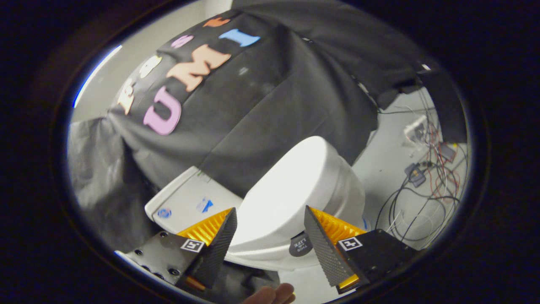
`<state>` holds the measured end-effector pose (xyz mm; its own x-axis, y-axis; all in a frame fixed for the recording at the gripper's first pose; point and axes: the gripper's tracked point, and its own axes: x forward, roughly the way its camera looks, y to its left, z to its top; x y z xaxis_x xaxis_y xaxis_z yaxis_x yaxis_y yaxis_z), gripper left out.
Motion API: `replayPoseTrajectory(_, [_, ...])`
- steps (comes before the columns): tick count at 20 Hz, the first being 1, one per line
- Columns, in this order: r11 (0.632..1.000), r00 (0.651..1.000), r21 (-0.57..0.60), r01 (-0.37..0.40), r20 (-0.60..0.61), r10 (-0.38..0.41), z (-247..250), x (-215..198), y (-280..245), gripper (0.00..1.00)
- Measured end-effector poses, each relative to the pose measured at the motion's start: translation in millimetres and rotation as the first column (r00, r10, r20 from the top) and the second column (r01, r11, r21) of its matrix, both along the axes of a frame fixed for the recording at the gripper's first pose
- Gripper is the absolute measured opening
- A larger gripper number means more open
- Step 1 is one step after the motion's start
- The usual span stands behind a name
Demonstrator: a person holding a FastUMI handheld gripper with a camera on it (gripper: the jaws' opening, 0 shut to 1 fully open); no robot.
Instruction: Open the toilet lid.
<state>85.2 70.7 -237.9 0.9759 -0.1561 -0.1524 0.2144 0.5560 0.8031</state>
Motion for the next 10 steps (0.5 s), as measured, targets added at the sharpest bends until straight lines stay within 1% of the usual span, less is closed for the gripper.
replayPoseTrajectory(1, [0.997, 1.000, 0.066, 0.029, 0.005, -0.029, -2.0, 1.1, -6.1, 0.98])
replayPoseTrajectory(2, [0.994, 0.999, 0.103, 0.048, -0.012, -0.047, -9.8, -0.8, -10.5, 0.98])
replayPoseTrajectory(4, [0.986, 0.998, 0.157, 0.047, -0.040, -0.041, -32.2, 1.4, -4.3, 0.98])
replayPoseTrajectory(7, [0.975, 0.990, 0.222, 0.008, -0.139, 0.023, -68.5, 3.4, 19.6, 0.97])
replayPoseTrajectory(8, [0.965, 0.984, 0.261, 0.004, -0.173, 0.042, -80.3, 0.8, 25.3, 0.97])
replayPoseTrajectory(9, [0.954, 0.982, 0.300, 0.007, -0.184, 0.051, -87.0, 2.7, 27.8, 0.97])
replayPoseTrajectory(10, [0.940, 0.982, 0.341, -0.006, -0.173, 0.069, -87.4, 6.1, 31.3, 0.85])
